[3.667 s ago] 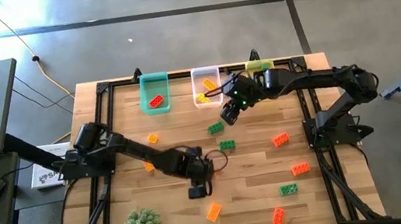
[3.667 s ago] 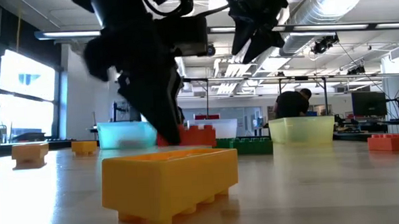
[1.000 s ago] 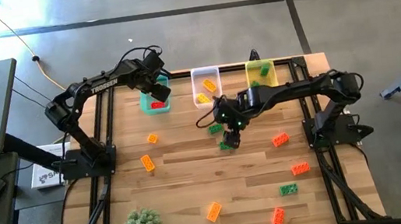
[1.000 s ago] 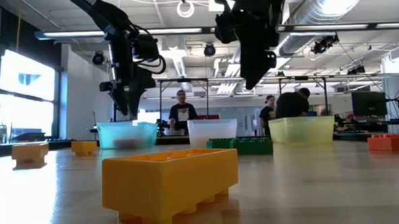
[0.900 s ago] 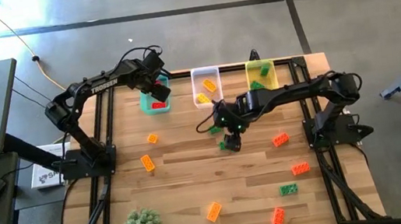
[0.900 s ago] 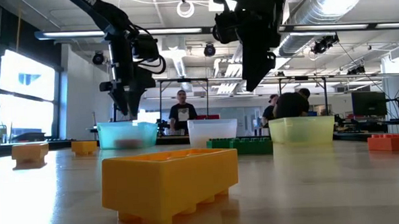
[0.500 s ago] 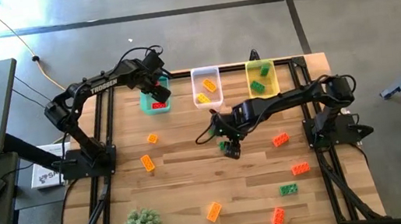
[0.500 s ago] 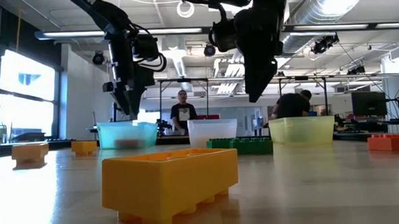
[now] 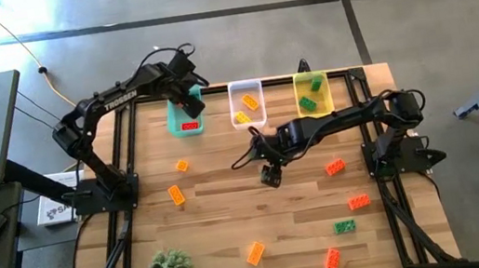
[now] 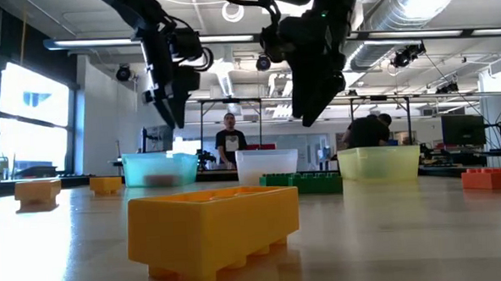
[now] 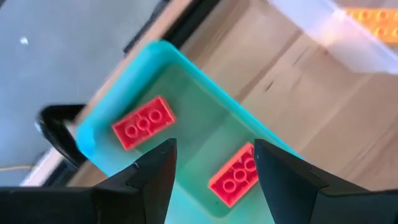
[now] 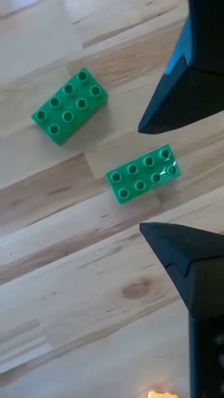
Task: Sort & place blocks by color
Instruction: Put the green game piece into the yellow bin
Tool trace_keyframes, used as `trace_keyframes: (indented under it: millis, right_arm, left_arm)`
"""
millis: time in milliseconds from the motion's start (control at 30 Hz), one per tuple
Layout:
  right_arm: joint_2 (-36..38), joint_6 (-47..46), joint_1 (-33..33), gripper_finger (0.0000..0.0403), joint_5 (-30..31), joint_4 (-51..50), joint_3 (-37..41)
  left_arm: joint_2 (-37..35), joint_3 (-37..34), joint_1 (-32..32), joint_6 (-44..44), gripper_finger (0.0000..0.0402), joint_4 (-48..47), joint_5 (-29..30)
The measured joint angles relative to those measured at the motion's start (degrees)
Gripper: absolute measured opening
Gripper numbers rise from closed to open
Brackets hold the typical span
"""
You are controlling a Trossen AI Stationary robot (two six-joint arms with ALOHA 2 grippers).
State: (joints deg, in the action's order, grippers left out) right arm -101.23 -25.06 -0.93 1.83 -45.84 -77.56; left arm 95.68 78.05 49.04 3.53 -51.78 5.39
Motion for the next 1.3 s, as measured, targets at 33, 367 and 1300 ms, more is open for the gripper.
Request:
trace_keyframes:
  millis: [33,367,1300]
  right_arm:
    - [0.00,0.00,0.13,0.0234,0.01,0.26,0.01]
    - [0.00,1.08,2.25,0.0234,9.59,0.29,-0.04]
    - [-1.20,35.40,7.24,0.0234,-15.10,8.14,9.09]
  left_arm:
    - [0.00,0.95,0.00,0.20,0.0200,-0.69,0.00]
    - [-0.07,4.17,0.00,2.89,0.0200,-5.02,0.15]
    - [-0.04,4.17,-7.12,5.68,0.0200,-7.91,-0.35]
